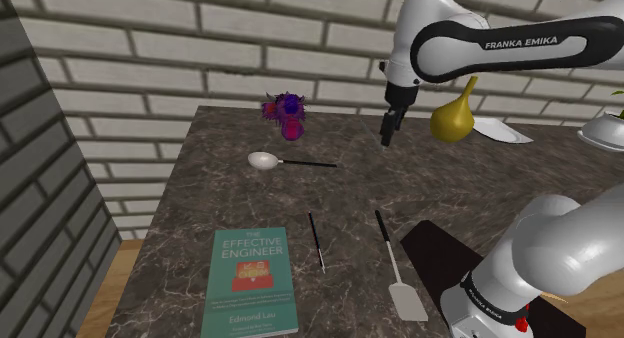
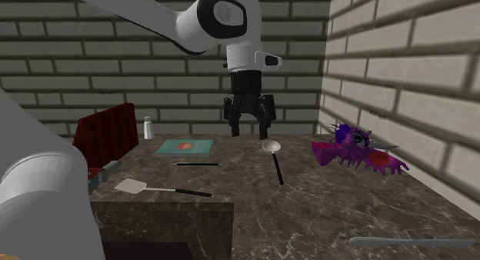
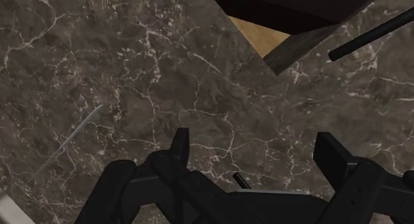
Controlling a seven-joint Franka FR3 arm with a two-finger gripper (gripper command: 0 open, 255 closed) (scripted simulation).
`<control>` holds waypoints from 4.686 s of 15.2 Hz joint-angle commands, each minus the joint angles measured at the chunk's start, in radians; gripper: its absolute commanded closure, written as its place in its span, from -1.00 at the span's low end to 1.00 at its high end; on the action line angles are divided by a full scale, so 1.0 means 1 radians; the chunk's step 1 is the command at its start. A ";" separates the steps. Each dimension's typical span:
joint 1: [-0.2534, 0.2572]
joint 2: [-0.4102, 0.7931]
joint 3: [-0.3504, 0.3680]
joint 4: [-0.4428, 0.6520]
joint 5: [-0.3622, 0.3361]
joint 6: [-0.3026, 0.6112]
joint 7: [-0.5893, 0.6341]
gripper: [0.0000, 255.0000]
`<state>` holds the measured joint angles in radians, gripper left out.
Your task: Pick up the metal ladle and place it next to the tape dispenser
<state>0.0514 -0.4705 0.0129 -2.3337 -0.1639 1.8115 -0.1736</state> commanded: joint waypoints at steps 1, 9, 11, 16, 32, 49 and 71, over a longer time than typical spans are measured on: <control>0.014 0.083 -0.004 0.034 -0.005 0.053 -0.047 -1.00; 0.063 0.367 0.007 0.196 -0.010 0.186 -0.222 -1.00; 0.074 0.435 0.015 0.244 -0.012 0.210 -0.263 -1.00; 0.100 0.600 0.043 0.370 -0.019 0.252 -0.361 -1.00; 0.126 0.821 0.073 0.482 -0.050 0.364 -0.454 -1.00; 0.126 0.808 0.074 0.491 -0.046 0.342 -0.459 1.00; 0.125 0.711 0.083 0.651 -0.015 0.088 -0.506 1.00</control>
<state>0.1763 0.2420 0.0958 -1.6926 -0.1795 1.9118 -0.6786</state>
